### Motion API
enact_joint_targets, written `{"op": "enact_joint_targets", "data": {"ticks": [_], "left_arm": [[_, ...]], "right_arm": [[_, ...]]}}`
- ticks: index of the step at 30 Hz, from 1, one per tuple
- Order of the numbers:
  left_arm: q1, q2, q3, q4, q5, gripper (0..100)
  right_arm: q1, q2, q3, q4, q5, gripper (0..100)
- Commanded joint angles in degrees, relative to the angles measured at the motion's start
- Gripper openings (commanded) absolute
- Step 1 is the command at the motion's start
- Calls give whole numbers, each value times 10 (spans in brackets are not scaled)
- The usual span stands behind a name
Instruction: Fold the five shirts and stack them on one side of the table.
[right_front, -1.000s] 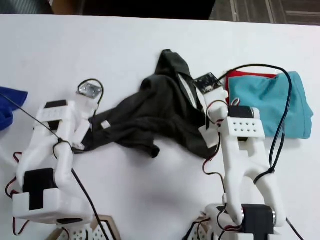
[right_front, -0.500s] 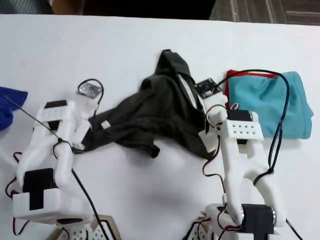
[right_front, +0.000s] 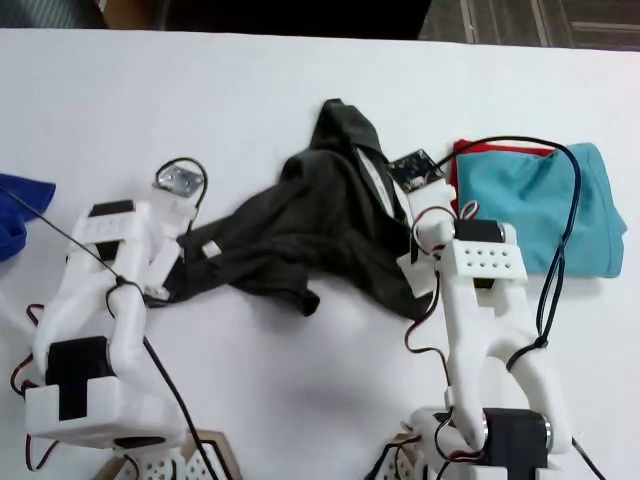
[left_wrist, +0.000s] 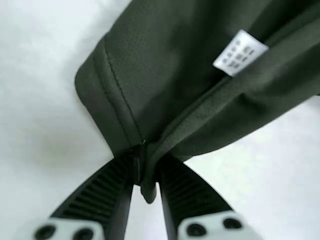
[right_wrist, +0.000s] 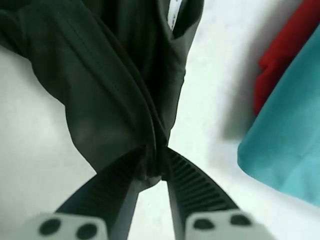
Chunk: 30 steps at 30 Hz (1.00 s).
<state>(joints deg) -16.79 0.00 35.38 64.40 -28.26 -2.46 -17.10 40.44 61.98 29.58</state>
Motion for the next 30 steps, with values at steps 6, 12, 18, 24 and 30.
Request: {"op": "enact_joint_targets", "data": {"ticks": [6,12,18,24,30], "left_arm": [[-5,-16,-16,5,-6,26],[-4,-16,-16,5,-6,26],[-4,-16,-16,5,-6,26],[-4,-16,-17,5,-6,26],[-4,-16,-17,5,-6,26]], "right_arm": [[6,2,25,-6,0,94],[6,1,28,-6,0,108],[6,-2,28,5,1,108],[6,-4,27,19,1,113],[6,0,28,18,1,109]]}}
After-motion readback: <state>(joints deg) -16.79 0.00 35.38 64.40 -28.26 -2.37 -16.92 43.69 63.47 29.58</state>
